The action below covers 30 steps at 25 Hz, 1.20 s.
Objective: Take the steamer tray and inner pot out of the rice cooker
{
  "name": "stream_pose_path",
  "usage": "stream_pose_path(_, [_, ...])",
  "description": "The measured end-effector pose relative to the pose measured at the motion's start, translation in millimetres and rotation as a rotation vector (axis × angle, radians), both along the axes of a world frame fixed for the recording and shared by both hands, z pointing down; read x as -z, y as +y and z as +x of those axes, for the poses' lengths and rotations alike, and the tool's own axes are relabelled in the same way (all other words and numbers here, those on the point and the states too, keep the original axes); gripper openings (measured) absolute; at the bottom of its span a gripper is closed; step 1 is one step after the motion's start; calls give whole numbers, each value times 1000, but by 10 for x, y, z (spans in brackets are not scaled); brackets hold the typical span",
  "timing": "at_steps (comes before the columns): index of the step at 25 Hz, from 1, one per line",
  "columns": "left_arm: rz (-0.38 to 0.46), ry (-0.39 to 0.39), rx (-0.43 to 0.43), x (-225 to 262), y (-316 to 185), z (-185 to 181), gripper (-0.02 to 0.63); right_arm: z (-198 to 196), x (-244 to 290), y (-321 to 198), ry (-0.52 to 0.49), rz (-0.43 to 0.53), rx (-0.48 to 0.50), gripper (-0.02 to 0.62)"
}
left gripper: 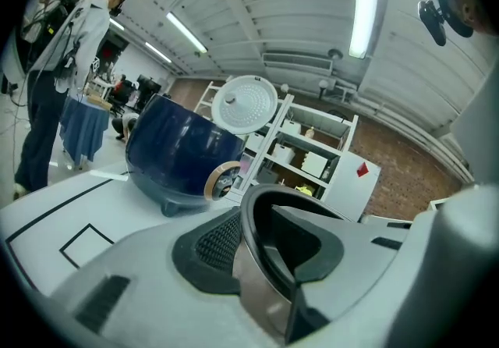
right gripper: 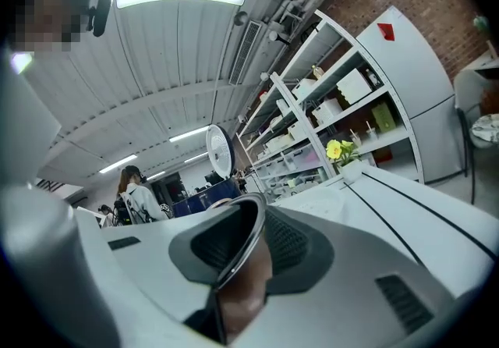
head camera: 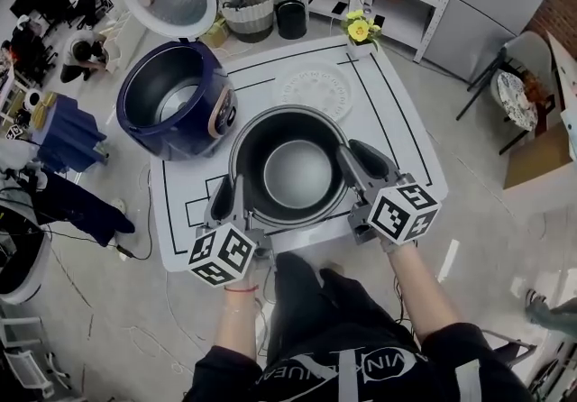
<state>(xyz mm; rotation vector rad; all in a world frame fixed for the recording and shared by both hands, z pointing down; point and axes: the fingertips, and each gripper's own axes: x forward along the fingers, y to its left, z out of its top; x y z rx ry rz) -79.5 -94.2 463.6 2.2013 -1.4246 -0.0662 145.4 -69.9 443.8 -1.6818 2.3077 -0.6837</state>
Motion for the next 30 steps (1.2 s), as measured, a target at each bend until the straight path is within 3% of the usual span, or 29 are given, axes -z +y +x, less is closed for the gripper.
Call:
stream_pose_path(17, [35, -35, -31, -21, -8, 65, 104, 71, -235, 45, 12, -32, 2, 92])
stream_pose_path(26, [24, -30, -46, -48, -40, 58, 104, 42, -250, 8, 154, -46, 67, 110])
stream_pose_path(30, [82, -82, -51, 69, -53, 14, 103, 59, -155, 17, 254, -9, 69, 110])
